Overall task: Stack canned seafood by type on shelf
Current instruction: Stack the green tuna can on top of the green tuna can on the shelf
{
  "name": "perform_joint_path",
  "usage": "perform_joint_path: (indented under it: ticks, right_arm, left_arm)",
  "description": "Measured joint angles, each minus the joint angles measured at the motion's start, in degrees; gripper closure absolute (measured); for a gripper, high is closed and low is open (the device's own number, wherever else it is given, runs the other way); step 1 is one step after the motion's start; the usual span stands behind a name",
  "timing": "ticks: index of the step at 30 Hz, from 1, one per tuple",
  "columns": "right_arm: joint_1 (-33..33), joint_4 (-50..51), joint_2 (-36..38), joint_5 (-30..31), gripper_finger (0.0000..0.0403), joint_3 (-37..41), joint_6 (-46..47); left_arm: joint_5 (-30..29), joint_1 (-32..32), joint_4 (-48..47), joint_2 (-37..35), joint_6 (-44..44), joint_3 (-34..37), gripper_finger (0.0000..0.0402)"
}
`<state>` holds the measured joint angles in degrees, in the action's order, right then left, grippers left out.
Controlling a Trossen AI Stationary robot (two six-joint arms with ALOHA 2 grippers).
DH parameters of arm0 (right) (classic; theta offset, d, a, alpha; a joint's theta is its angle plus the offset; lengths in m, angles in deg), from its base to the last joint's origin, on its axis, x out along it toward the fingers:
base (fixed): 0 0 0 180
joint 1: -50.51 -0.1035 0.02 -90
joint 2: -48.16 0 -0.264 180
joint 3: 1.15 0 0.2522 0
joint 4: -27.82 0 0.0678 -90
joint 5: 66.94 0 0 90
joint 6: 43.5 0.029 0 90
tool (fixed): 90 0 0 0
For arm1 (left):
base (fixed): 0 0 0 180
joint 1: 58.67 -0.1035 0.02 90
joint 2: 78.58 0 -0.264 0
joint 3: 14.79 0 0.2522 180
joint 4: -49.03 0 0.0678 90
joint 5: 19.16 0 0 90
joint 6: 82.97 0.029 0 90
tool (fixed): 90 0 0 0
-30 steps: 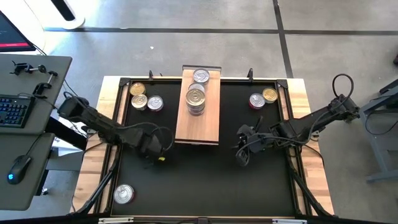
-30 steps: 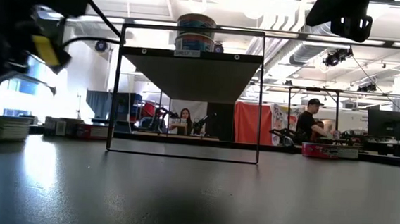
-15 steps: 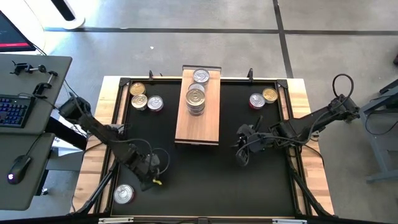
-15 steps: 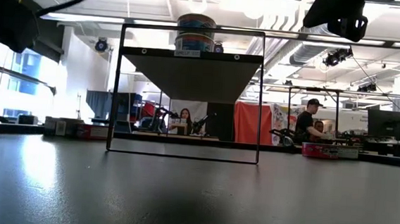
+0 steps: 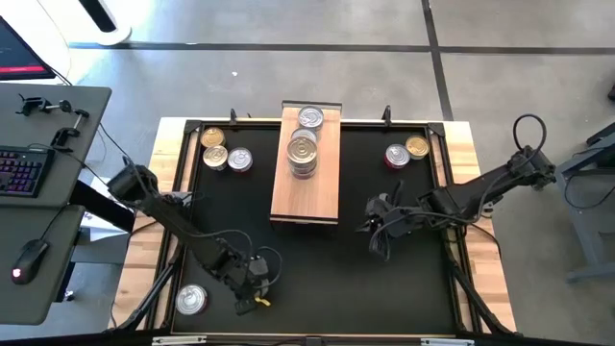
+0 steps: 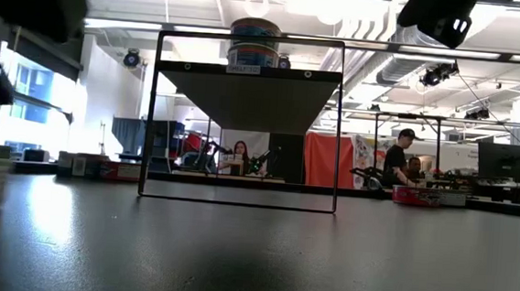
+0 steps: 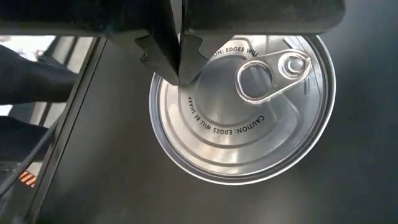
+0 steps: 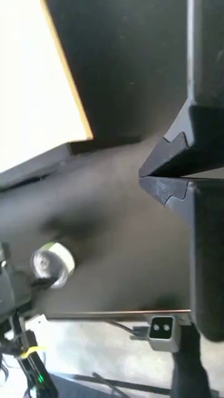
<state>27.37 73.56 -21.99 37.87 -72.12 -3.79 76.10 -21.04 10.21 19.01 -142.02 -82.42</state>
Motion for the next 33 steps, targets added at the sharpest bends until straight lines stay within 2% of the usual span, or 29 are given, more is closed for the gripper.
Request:
perform_joint_path:
  ticks: [5,10,16,22,33]
  right_arm:
    - [-1.65,-3.22,0.0,-0.01,0.0403,0.0,-1.2]
    - [-3.14,-7.32,0.0,-0.02,0.0403,-0.02,0.32]
    - [-3.27,-12.43,-0.82,2.3,0.0403,-0.04,5.07]
    - [-3.03,-17.02,-3.43,4.57,0.0403,-0.04,5.22]
    - [-1.78,-18.56,-5.09,4.3,0.0403,-0.04,9.55]
  left_arm:
    - [-3.28,-2.58,0.15,4.87,4.59,-5.37,0.0402]
    - [-5.44,-4.99,2.29,7.72,14.6,-9.56,0.0402]
    - [-6.49,-7.29,4.5,8.25,23.93,-10.79,0.0402]
    - [-8.42,-8.75,5.76,8.32,30.95,-10.9,0.0401]
    - [-7.5,-8.74,10.08,8.25,34.21,-10.97,0.0401]
